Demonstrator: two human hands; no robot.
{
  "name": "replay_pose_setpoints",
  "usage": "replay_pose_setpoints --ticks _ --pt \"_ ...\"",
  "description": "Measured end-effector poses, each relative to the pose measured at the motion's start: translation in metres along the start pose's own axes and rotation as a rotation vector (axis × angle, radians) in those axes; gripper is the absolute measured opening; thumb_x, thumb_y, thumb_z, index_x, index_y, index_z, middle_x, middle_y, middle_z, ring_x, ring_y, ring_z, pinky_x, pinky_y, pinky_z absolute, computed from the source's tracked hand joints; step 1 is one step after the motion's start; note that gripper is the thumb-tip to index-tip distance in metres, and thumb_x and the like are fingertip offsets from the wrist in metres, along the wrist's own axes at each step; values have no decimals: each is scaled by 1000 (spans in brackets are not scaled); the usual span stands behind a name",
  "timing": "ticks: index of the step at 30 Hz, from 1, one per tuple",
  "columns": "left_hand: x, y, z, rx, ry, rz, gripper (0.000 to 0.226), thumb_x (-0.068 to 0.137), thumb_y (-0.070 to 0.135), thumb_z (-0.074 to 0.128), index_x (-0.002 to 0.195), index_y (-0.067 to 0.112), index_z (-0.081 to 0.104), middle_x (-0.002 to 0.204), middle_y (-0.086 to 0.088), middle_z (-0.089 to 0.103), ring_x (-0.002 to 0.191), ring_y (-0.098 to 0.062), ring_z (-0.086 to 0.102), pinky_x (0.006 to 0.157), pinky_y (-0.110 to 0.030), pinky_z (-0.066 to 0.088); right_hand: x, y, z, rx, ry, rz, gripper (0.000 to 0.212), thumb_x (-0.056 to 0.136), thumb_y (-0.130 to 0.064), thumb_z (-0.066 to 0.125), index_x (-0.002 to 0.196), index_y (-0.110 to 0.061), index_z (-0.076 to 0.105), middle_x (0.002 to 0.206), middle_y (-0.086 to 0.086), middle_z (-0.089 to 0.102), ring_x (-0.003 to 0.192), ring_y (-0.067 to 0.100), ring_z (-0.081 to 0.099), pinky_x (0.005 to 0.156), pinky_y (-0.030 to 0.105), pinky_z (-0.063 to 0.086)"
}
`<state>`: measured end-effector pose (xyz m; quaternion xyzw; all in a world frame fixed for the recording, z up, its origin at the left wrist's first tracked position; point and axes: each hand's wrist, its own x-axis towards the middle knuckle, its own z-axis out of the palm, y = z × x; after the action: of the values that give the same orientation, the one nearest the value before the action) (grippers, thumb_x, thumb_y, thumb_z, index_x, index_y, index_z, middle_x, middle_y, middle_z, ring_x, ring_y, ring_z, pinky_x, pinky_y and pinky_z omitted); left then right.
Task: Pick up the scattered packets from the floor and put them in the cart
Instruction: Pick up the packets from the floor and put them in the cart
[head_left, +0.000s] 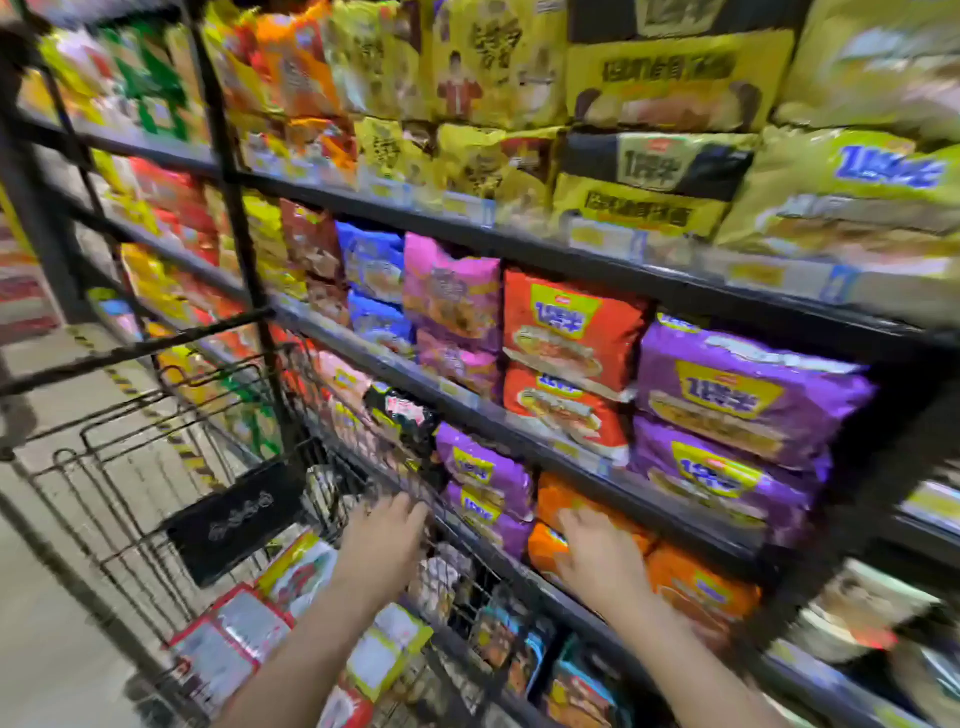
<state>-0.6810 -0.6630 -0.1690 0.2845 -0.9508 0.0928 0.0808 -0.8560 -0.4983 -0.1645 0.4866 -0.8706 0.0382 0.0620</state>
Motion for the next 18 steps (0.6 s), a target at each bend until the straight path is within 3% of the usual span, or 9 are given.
replay_pose_setpoints --ticks 1,3,4,6,8,11,13,14,18 --pt "-2 21 -9 -14 2 64 49 60 30 82 103 13 64 97 -8 62 89 -28 64 78 -40 50 -28 15 -7 -46 5 60 48 37 -31 85 79 -19 65 70 2 63 60 22 67 42 29 49" --pt "-9 69 -20 -40 2 188 46 77 28 68 120 15 55 117 -7 57 109 -29 57 92 -40 42 -88 47 -13 -80 -7 207 53 25 -33 88 71 -22 66 59 1 59 48 19 62 34 27 42" --pt "-12 94 -25 -49 51 280 44 73 26 71 115 15 59 115 -6 59 105 -29 59 89 -41 45 -117 62 -17 -101 -5 268 54 23 -34 88 71 -23 66 58 1 58 46 18 61 33 26 41" --pt "-21 154 -39 -72 112 456 44 43 22 86 83 15 69 83 -6 67 72 -27 67 63 -39 55 -182 87 -35 -142 -3 418 56 23 -35 89 73 -22 66 56 1 58 44 18 59 32 25 40" --pt "-38 219 -52 -119 202 642 46 28 19 88 70 16 70 67 -3 65 57 -24 65 50 -35 54 -252 113 -46 -155 -8 587 55 37 -32 89 85 -19 65 68 2 63 57 22 65 42 29 47" --pt "-85 319 -85 -158 268 863 43 29 23 85 69 17 71 62 0 63 52 -21 62 45 -29 49 -370 136 -70 -34 6 852 46 58 -22 79 100 -20 59 91 7 65 81 31 67 63 42 55" --pt "-127 388 -101 -203 287 1032 34 38 24 80 70 19 70 63 0 62 53 -20 62 46 -30 49 -456 142 -88 -25 -33 1061 43 84 -25 57 126 -20 47 121 6 56 112 29 57 87 39 48" --pt "-152 422 -111 -233 284 1123 30 41 23 76 70 19 69 64 0 61 54 -21 62 46 -30 49 -503 143 -91 -45 -38 1147 44 90 -27 47 133 -20 40 130 4 50 120 26 51 93 36 44" --pt "-283 541 -153 -331 329 1442 25 43 26 76 63 17 64 61 -2 60 52 -22 60 46 -26 49 -684 126 -112 -137 57 1415 42 85 -29 49 126 -16 50 118 6 57 108 29 60 83 41 52"
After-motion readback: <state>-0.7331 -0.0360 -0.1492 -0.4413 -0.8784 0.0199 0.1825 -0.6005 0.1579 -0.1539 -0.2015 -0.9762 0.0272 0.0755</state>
